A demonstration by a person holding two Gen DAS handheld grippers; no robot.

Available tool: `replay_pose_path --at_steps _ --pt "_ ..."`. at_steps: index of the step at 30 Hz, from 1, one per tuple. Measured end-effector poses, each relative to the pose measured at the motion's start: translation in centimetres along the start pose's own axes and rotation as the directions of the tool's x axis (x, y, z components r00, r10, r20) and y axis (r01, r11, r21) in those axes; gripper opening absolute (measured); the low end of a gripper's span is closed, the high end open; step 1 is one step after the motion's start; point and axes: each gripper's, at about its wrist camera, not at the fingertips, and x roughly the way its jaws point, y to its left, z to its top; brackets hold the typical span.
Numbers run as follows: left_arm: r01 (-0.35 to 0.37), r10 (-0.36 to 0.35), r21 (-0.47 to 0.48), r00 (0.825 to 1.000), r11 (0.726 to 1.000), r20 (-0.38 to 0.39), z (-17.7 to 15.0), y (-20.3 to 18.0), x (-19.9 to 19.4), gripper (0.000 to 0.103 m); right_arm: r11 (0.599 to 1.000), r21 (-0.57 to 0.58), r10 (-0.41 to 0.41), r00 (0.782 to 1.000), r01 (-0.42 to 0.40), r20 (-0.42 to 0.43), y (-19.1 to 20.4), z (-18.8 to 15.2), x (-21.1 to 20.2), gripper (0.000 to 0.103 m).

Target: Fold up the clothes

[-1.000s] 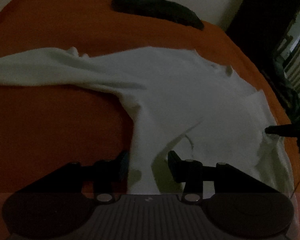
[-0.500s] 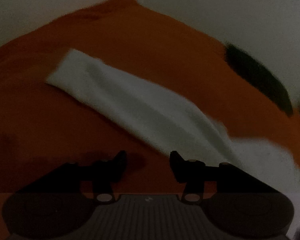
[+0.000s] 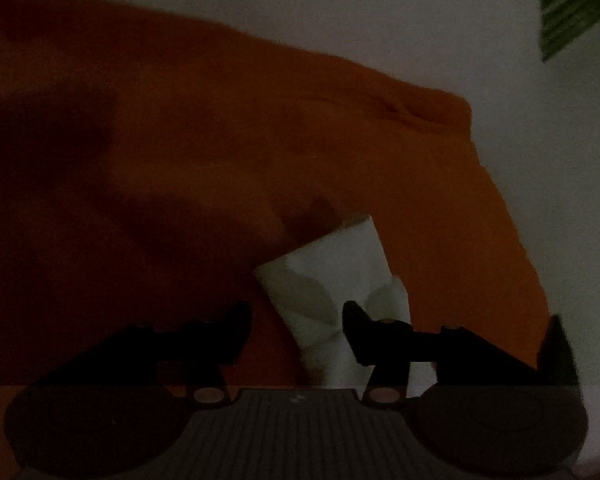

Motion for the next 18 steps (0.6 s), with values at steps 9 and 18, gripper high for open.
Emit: replay_pose_path --at_steps 9,18 --pt "0.142 -0.169 0.218 0.979 0.966 0.113 -2.5 -7.2 -5.7 0.007 0.998 -0.021 -0.065 0.997 0.066 0.033 0.3 -0.9 -4.0 0.035" --pt "0.657 -0.548 0.602 0.738 0.454 -0.393 -23.5 -23.9 -24.1 0.008 0.974 0.085 -0.216 0.972 0.208 0.093 -5.1 -3.5 -13.4 0.035"
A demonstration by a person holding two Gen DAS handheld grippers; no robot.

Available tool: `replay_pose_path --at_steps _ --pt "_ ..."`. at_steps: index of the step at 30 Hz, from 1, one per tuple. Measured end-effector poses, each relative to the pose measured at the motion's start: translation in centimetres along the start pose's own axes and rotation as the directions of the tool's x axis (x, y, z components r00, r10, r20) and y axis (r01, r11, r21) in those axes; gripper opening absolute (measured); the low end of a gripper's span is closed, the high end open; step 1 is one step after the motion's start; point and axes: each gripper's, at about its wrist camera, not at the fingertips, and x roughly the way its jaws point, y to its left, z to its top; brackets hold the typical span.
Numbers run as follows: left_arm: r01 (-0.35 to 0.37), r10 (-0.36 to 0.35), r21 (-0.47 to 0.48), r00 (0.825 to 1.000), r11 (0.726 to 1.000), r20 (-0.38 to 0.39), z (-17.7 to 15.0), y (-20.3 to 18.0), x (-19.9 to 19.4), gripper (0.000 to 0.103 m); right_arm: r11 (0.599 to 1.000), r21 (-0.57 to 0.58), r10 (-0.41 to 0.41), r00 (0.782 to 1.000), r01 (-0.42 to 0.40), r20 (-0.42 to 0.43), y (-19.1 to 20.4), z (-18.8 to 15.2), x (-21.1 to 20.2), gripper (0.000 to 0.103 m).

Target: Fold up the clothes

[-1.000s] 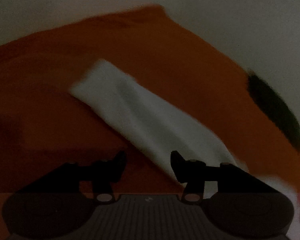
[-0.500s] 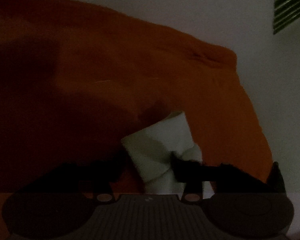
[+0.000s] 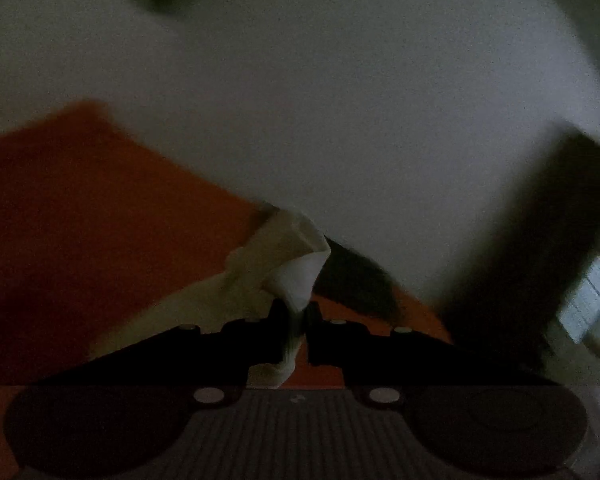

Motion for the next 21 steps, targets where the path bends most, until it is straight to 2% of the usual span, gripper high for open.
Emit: replay_pose_path --at_steps 1,3,5,8,10,12,14,16,17,20,21 --pt "0.072 -0.07 0.029 0.995 0.997 -0.064 -1.0 -3.0 0.8 0.011 1.0 0.02 -0.018 1.0 0.018 0.006 -1.2 -0.4 -1.1 0.035" --pt "0.195 -0.184 0.046 0.967 0.98 -0.176 -2.7 -7.8 2.1 0.02 0.997 0.063 -0.055 0.998 0.054 0.013 -3.7 -1.4 -3.4 0.035" --pt "0.262 -0.248 0.067 0.953 0.963 -0.175 -2.4 -10.5 1.8 0.042 0.99 0.102 -0.101 0.995 0.099 0.017 -6.1 -2.7 -5.5 0.035" --pt "0.268 -0.259 0.131 0.963 0.955 -0.081 0.4 -11.0 0.0 0.054 0.967 0.193 -0.173 0.985 0.168 0.009 -9.9 -5.0 -7.9 0.035" --pt "0.184 -0.185 0.177 0.983 0.967 -0.014 2.3 -9.9 -0.9 0.057 0.949 0.258 -0.189 0.982 0.183 -0.001 -12.0 -6.2 -8.8 0.036" --pt "0.043 -0.045 0.194 0.999 0.98 0.008 2.6 -7.9 -0.9 0.057 0.94 0.302 -0.168 0.986 0.162 -0.004 -13.7 -6.5 -9.3 0.036" --pt "-0.086 0.088 0.201 0.996 0.976 0.001 2.1 -5.1 -0.3 0.058 0.932 0.336 -0.147 0.989 0.138 0.002 -14.9 -6.6 -9.7 0.038" --pt "-0.188 0.201 0.206 0.978 0.96 -0.045 0.6 -1.6 1.1 0.058 0.935 0.345 -0.099 0.995 0.086 0.021 -15.0 -5.9 -9.2 0.043" --pt "-0.235 0.256 0.202 0.963 0.951 -0.087 -0.7 0.3 1.9 0.058 0.937 0.345 -0.069 0.997 0.055 0.027 -14.8 -5.5 -8.6 0.043" --pt "-0.307 0.342 0.19 0.919 0.933 -0.195 -4.5 5.0 4.0 0.056 0.938 0.347 0.016 0.999 -0.027 0.034 -14.5 -4.1 -6.7 0.044" --pt "-0.326 0.365 0.189 0.902 0.926 -0.23 -5.8 6.4 4.6 0.056 0.934 0.356 0.013 1.0 -0.022 0.027 -14.5 -3.6 -5.8 0.044"
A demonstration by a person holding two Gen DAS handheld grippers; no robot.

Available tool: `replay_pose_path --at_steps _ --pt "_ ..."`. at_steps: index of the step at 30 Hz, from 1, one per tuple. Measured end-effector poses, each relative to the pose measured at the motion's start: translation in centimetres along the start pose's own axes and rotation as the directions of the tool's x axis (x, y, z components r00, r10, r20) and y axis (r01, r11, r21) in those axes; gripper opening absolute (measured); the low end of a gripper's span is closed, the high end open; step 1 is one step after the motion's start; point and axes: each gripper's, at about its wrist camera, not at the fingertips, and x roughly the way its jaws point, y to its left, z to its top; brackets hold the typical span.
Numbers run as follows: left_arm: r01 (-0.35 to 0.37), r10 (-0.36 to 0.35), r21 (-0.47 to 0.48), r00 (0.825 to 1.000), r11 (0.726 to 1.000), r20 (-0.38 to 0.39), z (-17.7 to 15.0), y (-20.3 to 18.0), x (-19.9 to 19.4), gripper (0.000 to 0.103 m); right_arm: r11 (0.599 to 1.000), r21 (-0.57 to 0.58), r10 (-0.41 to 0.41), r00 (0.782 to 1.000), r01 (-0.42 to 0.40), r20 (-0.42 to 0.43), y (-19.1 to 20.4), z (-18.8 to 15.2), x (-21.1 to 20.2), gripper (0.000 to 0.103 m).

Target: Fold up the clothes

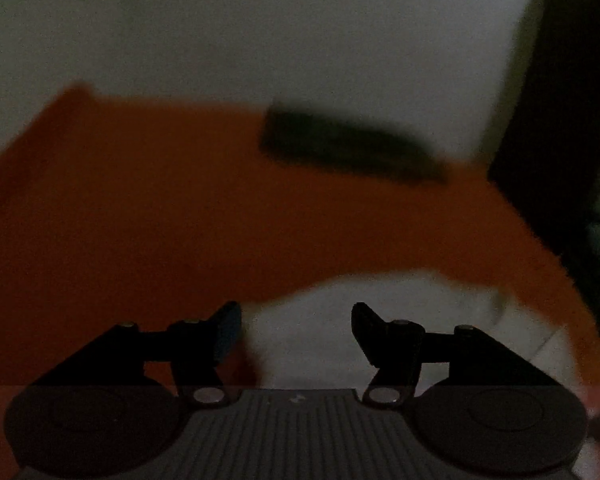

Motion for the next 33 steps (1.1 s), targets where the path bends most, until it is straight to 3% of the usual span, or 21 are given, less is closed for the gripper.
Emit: replay_pose_path --at_steps 2,6,8,9,10,11,14,18,19,20,22,23,27,31,32,33 --pt "-0.027 0.027 0.018 0.999 0.999 -0.045 -1.9 0.5 1.2 0.056 0.997 0.064 -0.031 0.999 0.032 -0.013 -0.5 0.9 1.6 0.044" --pt "-0.002 0.006 0.053 0.996 0.999 -0.084 -4.0 -0.3 1.6 0.056 0.974 0.207 -0.08 0.995 0.091 -0.065 -2.2 2.2 4.6 0.045" --pt "0.016 -0.008 0.077 0.995 0.997 -0.097 -4.2 0.3 2.0 0.056 0.967 0.244 -0.048 0.996 0.066 -0.079 -2.6 2.3 5.6 0.045" --pt "0.021 -0.012 0.087 0.995 0.996 -0.104 -4.3 0.5 2.5 0.056 0.964 0.261 -0.029 0.996 0.05 -0.084 -2.8 2.3 6.1 0.042" --pt "0.02 -0.009 0.096 0.994 0.995 -0.107 -4.5 0.7 2.9 0.056 0.958 0.282 -0.033 0.996 0.054 -0.081 -3.0 2.3 6.3 0.032" --pt "0.016 -0.004 0.107 0.994 0.994 -0.109 -4.8 1.0 3.7 0.056 0.955 0.293 -0.036 0.997 0.054 -0.065 -3.0 2.3 6.1 0.002" --pt "0.034 -0.021 0.113 0.993 0.993 -0.116 -5.6 0.6 3.8 0.056 0.953 0.302 -0.044 0.999 0.039 0.008 -2.6 2.8 4.7 0.0" --pt "0.035 -0.019 0.129 0.992 0.991 -0.122 -5.8 -0.4 5.3 0.056 0.961 0.274 -0.07 0.988 0.03 0.137 -2.3 4.3 -1.1 0.001" --pt "0.036 -0.02 0.127 0.992 0.991 -0.123 -5.9 -0.4 5.5 0.056 0.963 0.267 -0.076 0.983 0.029 0.169 -2.3 4.6 -2.6 0.002" --pt "0.032 -0.017 0.122 0.992 0.992 -0.124 -5.9 -0.5 5.8 0.056 0.963 0.267 -0.075 0.986 0.033 0.148 -2.4 4.7 -2.9 0.008" --pt "0.03 -0.015 0.119 0.992 0.992 -0.123 -6.0 -0.6 5.4 0.056 0.962 0.272 -0.038 0.999 0.026 0.038 -3.1 4.3 -1.5 0.029" --pt "0.031 -0.016 0.124 0.993 0.992 -0.119 -6.2 -0.8 5.3 0.056 0.963 0.268 -0.032 0.999 0.031 -0.004 -3.1 3.8 -0.5 0.049" --pt "0.021 -0.006 0.122 0.993 0.992 -0.122 -6.6 -1.0 5.0 0.056 0.96 0.254 -0.093 0.991 0.116 -0.101 -2.8 2.7 3.5 0.051" --pt "0.02 -0.006 0.117 0.992 0.993 -0.126 -7.0 -0.9 5.0 0.057 0.952 0.275 -0.102 0.987 0.134 -0.128 -3.0 2.1 6.1 0.057" --pt "0.019 -0.004 0.12 0.992 0.993 -0.125 -7.2 -1.0 5.1 0.057 0.957 0.252 -0.113 0.986 0.14 -0.121 -2.7 2.2 6.2 0.046" --pt "0.018 -0.002 0.119 0.992 0.993 -0.125 -7.2 -1.1 5.2 0.057 0.963 0.226 -0.122 0.986 0.145 -0.113 -2.3 2.2 6.3 0.005"
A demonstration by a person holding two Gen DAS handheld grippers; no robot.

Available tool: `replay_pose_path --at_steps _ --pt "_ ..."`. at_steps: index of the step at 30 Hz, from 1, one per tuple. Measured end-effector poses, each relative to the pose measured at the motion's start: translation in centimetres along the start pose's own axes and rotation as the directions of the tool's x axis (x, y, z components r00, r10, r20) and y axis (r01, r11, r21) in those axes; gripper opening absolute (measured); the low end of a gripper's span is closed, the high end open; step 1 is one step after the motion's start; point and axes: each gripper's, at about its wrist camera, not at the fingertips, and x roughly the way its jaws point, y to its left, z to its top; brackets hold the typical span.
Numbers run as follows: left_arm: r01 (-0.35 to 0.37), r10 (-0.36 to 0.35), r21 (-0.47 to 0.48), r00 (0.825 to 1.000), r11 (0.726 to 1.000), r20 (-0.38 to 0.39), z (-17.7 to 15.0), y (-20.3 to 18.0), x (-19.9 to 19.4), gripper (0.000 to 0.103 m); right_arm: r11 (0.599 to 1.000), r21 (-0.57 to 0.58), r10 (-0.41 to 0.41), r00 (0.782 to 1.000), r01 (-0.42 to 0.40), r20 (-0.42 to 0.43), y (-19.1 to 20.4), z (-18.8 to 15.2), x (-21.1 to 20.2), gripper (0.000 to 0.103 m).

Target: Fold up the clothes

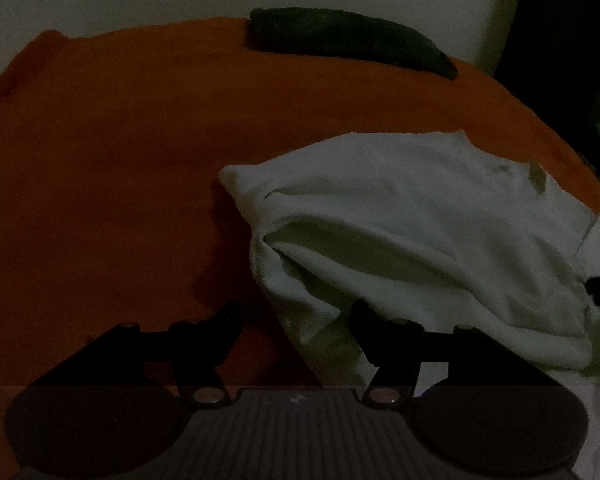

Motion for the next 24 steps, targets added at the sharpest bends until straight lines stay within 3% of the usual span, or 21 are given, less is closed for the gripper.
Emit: replay_pose_path --at_steps 2,5,9,12,14,16,17,20,21,23,24 --pt "-0.001 0.001 -0.004 1.0 1.0 0.003 0.0 -0.1 0.2 0.057 1.0 -0.002 0.0 1.0 0.0 0.016 0.0 0.1 -0.4 0.007" --pt "0.0 0.0 -0.006 1.0 1.0 0.01 0.1 0.0 0.4 0.057 0.999 0.029 0.04 0.995 -0.043 0.088 -0.2 -0.1 -4.1 0.006" --pt "-0.002 0.002 0.007 1.0 1.0 0.01 0.1 -0.4 0.8 0.058 0.987 0.098 0.099 0.97 -0.124 0.22 -0.5 -0.5 -10.8 0.006" --pt "-0.009 0.009 0.027 1.0 1.0 0.007 -0.2 -1.0 1.2 0.06 0.986 0.132 0.053 0.94 -0.103 0.338 -2.1 -1.1 -16.5 0.007" --pt "0.0 0.0 0.037 1.0 0.999 0.008 -0.2 -1.4 1.5 0.065 0.987 0.158 -0.04 0.924 -0.023 0.38 -2.9 -0.8 -18.2 0.007" --pt "-0.003 0.003 0.058 1.0 0.998 0.009 -0.1 -2.0 1.8 0.065 0.988 0.151 -0.087 0.94 0.039 0.329 -4.5 -0.5 -17.5 0.008" --pt "-0.014 0.013 0.074 1.0 0.997 0.01 -0.1 -2.4 1.9 0.065 0.988 0.149 -0.087 0.95 0.043 0.3 -5.3 -0.4 -16.8 0.017" --pt "-0.061 0.055 0.124 0.997 0.99 0.053 -0.4 -3.2 1.7 0.063 0.99 0.106 -0.116 0.964 0.093 0.24 -6.2 -0.8 -15.2 0.056" --pt "-0.08 0.07 0.133 0.995 0.988 0.078 -0.7 -3.4 1.5 0.06 0.99 0.09 -0.127 0.967 0.11 0.221 -6.4 -1.0 -14.7 0.055" --pt "-0.081 0.066 0.135 0.991 0.988 0.115 -1.3 -3.5 1.0 0.035 0.988 0.04 -0.154 0.96 0.149 0.232 -6.0 -1.6 -14.7 0.055" --pt "-0.072 0.056 0.129 0.991 0.989 0.124 -1.6 -3.4 0.7 0.029 0.987 0.025 -0.157 0.959 0.156 0.237 -5.7 -1.9 -14.7 0.055"
